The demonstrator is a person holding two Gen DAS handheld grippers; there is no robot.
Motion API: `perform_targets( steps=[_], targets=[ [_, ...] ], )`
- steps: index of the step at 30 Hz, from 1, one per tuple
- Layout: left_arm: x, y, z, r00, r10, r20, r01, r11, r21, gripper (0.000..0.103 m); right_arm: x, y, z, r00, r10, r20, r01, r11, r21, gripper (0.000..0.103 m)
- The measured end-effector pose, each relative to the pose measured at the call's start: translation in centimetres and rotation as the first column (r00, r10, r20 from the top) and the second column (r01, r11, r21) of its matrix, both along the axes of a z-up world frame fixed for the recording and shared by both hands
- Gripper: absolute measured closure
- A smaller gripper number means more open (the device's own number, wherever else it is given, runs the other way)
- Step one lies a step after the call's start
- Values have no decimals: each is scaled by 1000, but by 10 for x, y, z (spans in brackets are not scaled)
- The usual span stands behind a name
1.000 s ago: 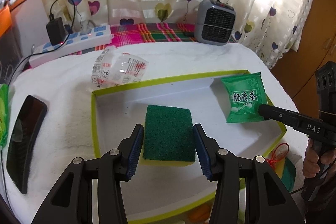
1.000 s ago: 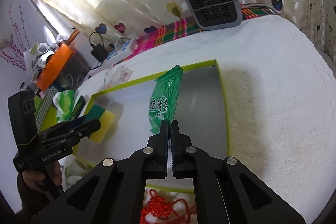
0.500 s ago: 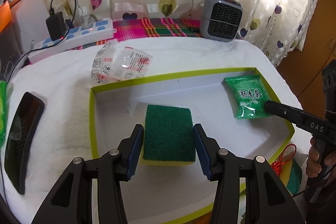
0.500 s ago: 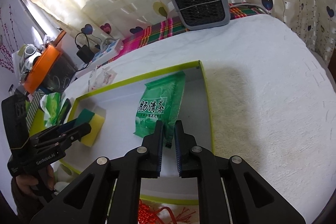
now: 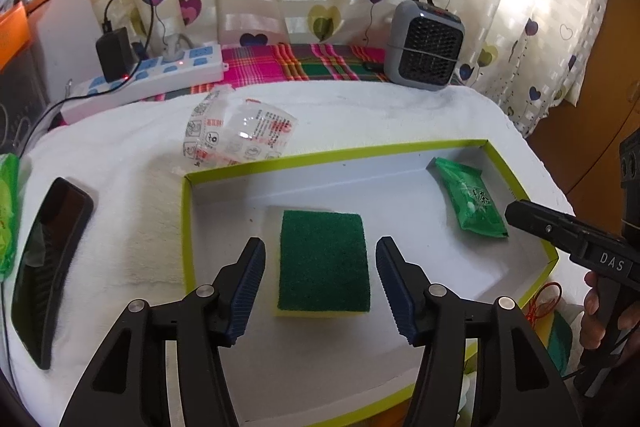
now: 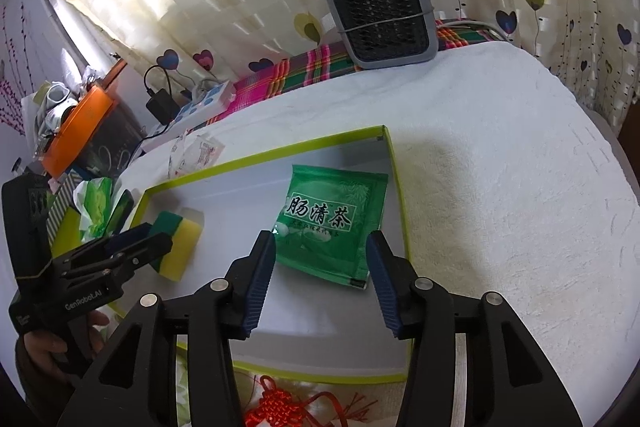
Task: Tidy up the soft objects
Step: 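Move the left tool to the white sock bundle while the right tool reaches the rolled green towel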
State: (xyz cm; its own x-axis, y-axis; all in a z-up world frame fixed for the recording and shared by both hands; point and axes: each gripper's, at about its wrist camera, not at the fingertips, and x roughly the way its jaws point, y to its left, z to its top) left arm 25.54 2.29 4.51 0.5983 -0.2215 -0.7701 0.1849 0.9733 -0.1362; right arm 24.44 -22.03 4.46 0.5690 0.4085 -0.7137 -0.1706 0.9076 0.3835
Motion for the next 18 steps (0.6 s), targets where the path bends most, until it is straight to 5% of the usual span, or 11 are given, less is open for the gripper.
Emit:
perform_targets(
  steps=[18],
  targets=[
    [-50, 14, 31, 997, 10, 76, -11, 1000, 7, 45, -46, 2, 21, 997, 2, 75, -1, 1000, -7, 54]
  ],
)
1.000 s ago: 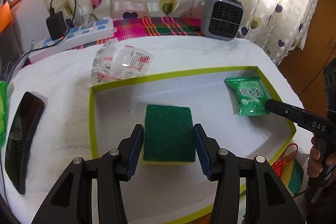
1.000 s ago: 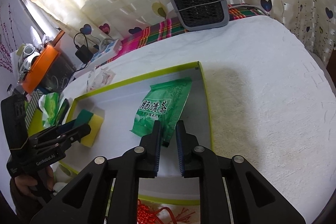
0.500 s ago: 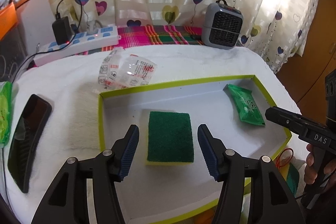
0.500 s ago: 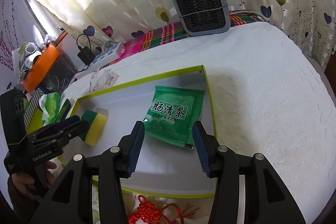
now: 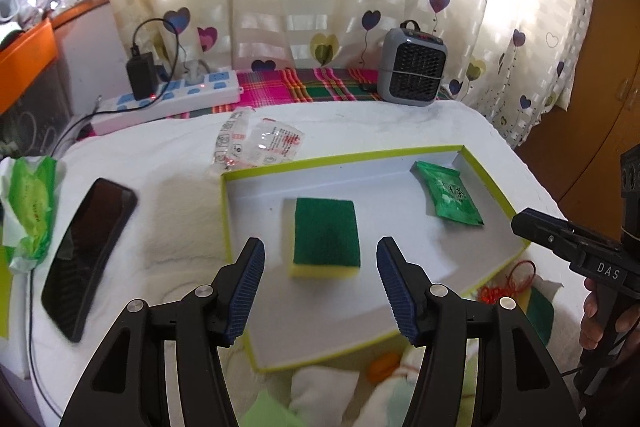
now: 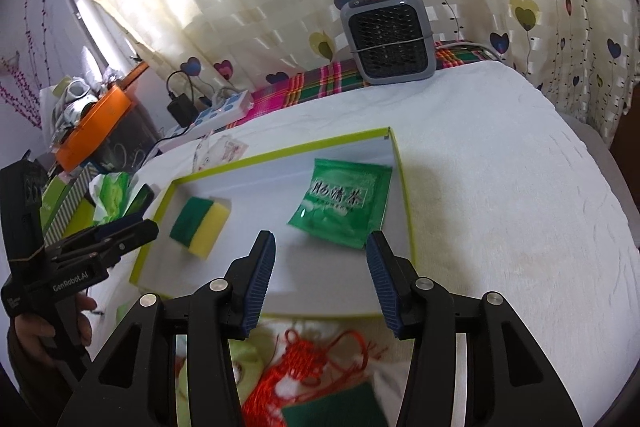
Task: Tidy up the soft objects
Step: 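Move the left tool to the white sock bundle while the right tool reaches the rolled green towel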
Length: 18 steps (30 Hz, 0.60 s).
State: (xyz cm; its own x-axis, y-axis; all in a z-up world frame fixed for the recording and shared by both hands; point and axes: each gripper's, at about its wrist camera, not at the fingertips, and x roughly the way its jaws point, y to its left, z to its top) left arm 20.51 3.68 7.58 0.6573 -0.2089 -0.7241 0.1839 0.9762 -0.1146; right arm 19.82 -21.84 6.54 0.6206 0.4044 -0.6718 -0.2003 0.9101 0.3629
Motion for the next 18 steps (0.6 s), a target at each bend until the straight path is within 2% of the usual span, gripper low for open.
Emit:
perform_targets(
  steps=[10, 15, 18],
  targets=[
    [-43, 16, 7, 999, 14, 32, -13, 1000, -16, 45, -38, 11, 8, 999, 39, 36, -39, 999, 10, 54],
    [-64, 25, 2, 999, 23, 26, -22, 999, -23, 45, -55, 19, 5, 997, 68, 40, -68, 998, 5, 47],
    [-75, 31, -3, 999, 32, 19, -32, 999, -29, 45, -63, 24, 2, 996, 79, 38, -79, 997, 4, 47]
  ],
)
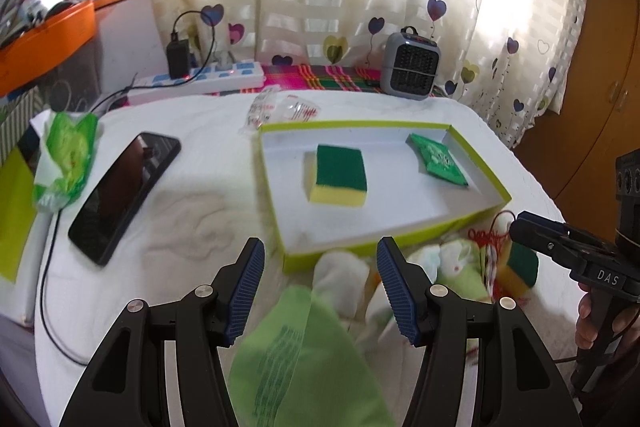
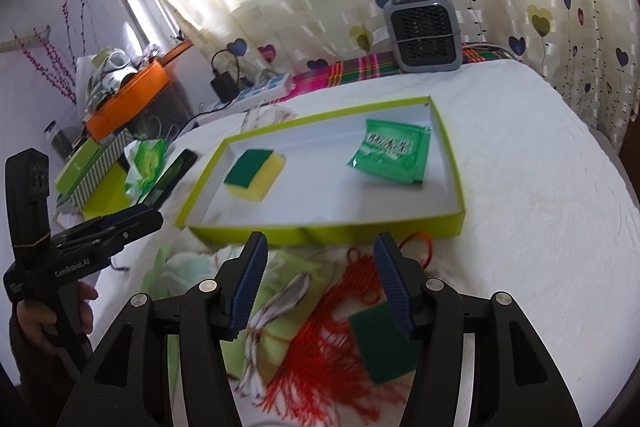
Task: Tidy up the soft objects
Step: 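Move the left tool to the white sock bundle while the right tool reaches the rolled green towel, then grasp the white sock bundle with the left tool while the right tool grasps the rolled green towel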
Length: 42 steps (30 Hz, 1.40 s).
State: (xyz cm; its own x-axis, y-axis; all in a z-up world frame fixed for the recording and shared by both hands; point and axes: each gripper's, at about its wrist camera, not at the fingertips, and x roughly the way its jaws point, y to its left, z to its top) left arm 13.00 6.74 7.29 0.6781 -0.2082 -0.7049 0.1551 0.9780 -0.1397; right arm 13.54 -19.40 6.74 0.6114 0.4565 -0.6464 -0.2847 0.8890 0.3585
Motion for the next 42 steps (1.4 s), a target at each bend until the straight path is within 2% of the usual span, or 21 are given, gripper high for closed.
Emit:
perform_targets(
  steps=[10, 19, 27, 38, 40, 42],
  targets=[
    [-20, 4, -9, 1000, -15, -9, 15, 1000, -25, 45, -21, 21, -13, 998, 49, -34, -48, 999, 6, 46],
    [-25, 1, -11, 1000, -31, -7, 30, 998, -57, 45, -28, 49, -25, 993, 98, -71, -102, 994, -48, 46],
    [-27, 1, -14, 999, -47, -10, 46, 996, -75, 45, -34, 62, -29, 997, 53, -52, -60, 988, -140, 41],
    [-25, 0, -19, 998, -56, -27, 54, 995, -82, 45, -33, 71, -36, 998, 15, -56, -26, 981, -193, 41],
    [-25, -1, -19, 998, -60, -29, 58, 995, -75, 45, -38, 74, -33, 1000, 16, -21, -21, 974, -227, 44],
    [-25, -3, -19, 998, -64, -29, 62, 996, -71, 45, -41, 77, -32, 1000, 21, 1, -20, 969, -245, 52]
  ],
)
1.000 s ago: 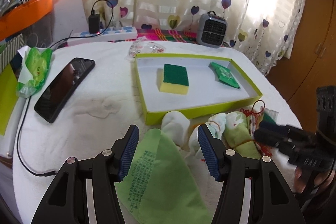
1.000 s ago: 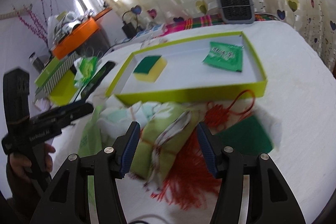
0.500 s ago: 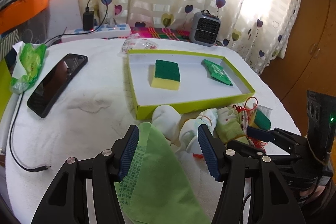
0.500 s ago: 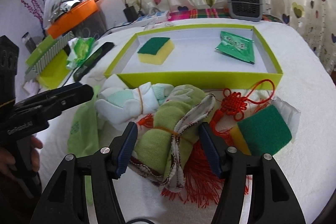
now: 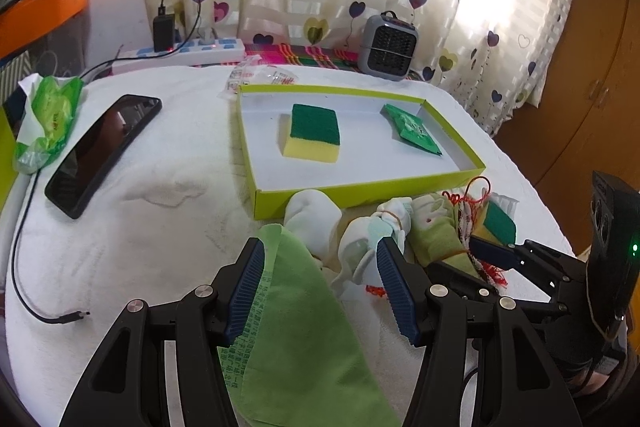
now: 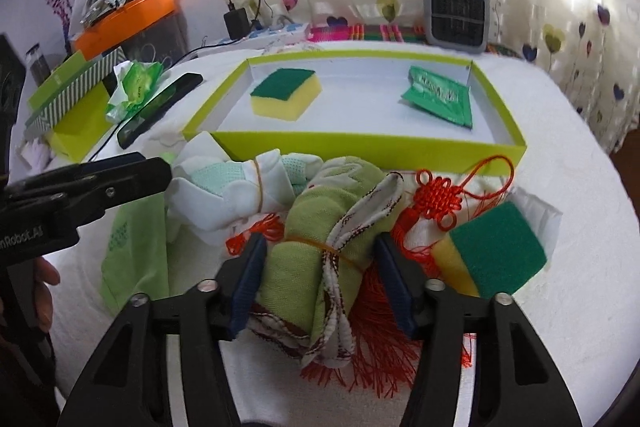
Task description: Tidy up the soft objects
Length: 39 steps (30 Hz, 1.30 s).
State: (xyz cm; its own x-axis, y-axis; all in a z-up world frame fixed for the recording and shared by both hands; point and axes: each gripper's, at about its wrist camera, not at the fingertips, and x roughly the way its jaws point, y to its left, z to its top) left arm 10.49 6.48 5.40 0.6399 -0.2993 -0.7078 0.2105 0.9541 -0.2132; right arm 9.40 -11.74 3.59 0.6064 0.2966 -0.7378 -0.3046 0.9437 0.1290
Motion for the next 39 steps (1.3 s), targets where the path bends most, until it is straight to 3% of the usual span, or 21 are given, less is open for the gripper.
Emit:
perform_targets(
  steps=[9, 15, 23, 34, 39],
  targets=[
    [0, -10, 8, 999, -46, 11, 46, 998, 33, 45, -6, -9, 7, 999, -6, 34, 5, 999, 43, 70],
    [4, -28, 13, 993, -118, 20, 116, 990, 80, 45, -10, -16, 17, 997, -11, 70, 6, 998, 67, 71],
    [9, -61, 10, 975, -222, 10, 216, 958, 190, 45, -18, -36, 33, 992, -35, 119, 18, 990, 143, 71],
    [23, -87, -2, 965, -259, -28, 255, 916, 309, 45, -25, -58, 47, 983, -76, 167, 43, 981, 191, 71],
    [26, -95, -12, 963, -263, -61, 266, 885, 383, 45, -23, -63, 45, 984, -80, 162, 47, 980, 195, 71]
  ],
)
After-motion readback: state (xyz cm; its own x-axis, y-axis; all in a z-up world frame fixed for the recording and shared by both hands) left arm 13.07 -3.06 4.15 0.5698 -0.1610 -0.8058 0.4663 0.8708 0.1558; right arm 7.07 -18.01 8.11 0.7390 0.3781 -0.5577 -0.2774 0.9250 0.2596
